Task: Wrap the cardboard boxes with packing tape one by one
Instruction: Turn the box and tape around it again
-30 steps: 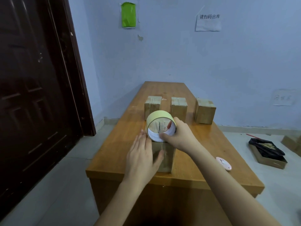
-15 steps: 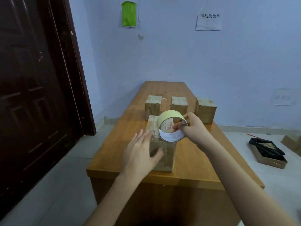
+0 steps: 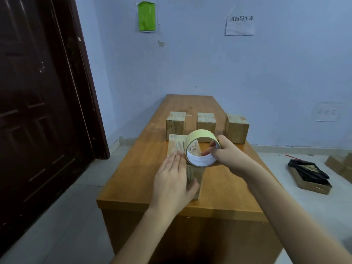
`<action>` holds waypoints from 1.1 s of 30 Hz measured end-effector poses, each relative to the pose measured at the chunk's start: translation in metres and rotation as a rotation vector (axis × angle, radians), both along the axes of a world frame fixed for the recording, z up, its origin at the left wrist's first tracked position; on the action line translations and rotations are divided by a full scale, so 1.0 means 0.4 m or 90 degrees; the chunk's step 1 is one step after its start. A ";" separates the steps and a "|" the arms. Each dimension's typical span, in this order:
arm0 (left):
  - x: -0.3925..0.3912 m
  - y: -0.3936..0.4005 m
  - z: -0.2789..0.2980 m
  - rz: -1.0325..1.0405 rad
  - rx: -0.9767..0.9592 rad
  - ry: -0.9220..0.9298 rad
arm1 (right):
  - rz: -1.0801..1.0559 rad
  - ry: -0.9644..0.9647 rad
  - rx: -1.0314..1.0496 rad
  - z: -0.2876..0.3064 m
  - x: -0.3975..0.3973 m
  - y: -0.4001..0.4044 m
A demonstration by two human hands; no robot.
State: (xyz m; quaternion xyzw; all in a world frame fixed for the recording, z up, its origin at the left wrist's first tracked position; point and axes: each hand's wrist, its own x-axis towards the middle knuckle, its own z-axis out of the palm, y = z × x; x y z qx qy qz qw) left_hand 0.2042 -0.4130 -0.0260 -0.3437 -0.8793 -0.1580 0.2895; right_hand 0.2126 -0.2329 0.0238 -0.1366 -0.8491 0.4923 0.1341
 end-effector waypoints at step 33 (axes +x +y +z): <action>0.020 0.046 -0.002 -0.003 -0.003 -0.036 | -0.030 0.047 -0.203 -0.059 0.048 -0.027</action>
